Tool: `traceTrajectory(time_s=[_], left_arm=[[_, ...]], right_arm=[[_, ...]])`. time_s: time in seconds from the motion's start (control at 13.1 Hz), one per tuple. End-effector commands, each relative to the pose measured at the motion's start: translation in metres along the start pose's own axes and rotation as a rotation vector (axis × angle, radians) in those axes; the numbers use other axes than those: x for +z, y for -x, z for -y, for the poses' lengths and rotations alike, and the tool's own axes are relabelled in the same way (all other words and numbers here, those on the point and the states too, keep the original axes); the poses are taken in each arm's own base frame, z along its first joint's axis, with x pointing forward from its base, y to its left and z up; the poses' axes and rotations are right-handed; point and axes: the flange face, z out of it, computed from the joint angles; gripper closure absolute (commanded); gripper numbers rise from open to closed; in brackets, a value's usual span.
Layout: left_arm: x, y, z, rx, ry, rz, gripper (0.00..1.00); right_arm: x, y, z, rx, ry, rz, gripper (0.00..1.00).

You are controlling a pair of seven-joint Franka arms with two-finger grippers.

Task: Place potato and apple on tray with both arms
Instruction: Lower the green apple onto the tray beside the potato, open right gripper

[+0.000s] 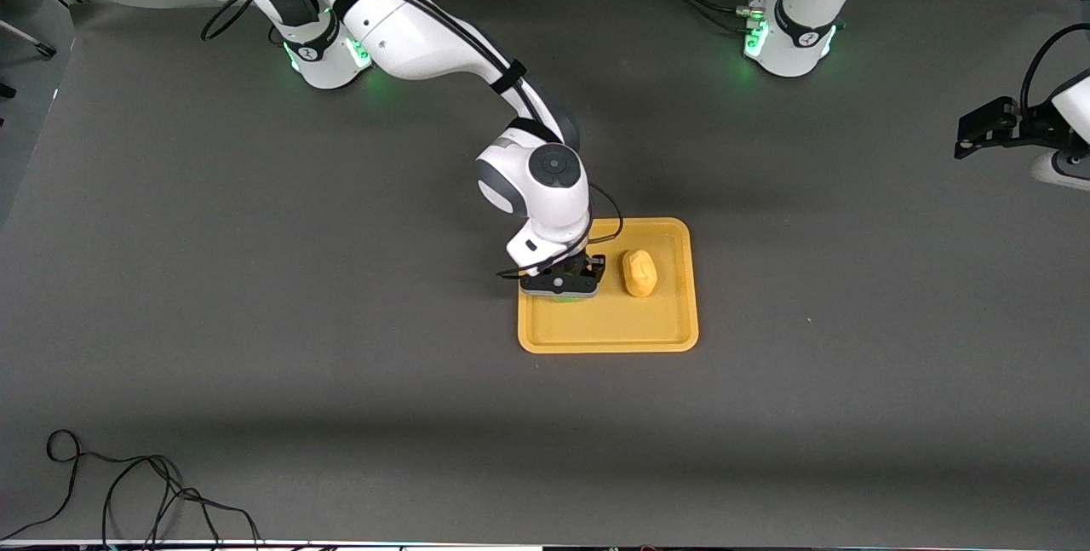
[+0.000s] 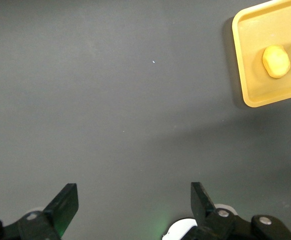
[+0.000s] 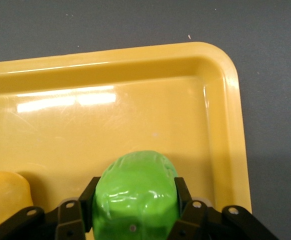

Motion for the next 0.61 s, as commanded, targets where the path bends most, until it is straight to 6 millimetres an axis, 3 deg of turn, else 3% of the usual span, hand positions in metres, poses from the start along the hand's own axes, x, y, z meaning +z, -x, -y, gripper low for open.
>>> traceTrajectory(time_s=[0.0, 0.23, 0.38, 0.53], left_arm=[[-0.008, 0.0, 0.004, 0.055, 0.003, 0.003, 0.0], [-0.008, 0.0, 0.004, 0.064, 0.007, 0.004, 0.0], [-0.012, 0.006, 0.003, 0.061, 0.014, 0.012, 0.0], [-0.011, 0.007, 0.003, 0.058, 0.017, 0.021, 0.0]], right_arm=[[-0.008, 0.002, 0.001, 0.021, -0.007, -0.014, 0.01], [-0.023, 0.003, 0.008, 0.016, -0.019, -0.019, 0.0], [-0.071, -0.008, 0.008, 0.028, -0.006, -0.016, 0.0], [-0.142, -0.025, 0.003, 0.048, 0.014, -0.011, 0.0]])
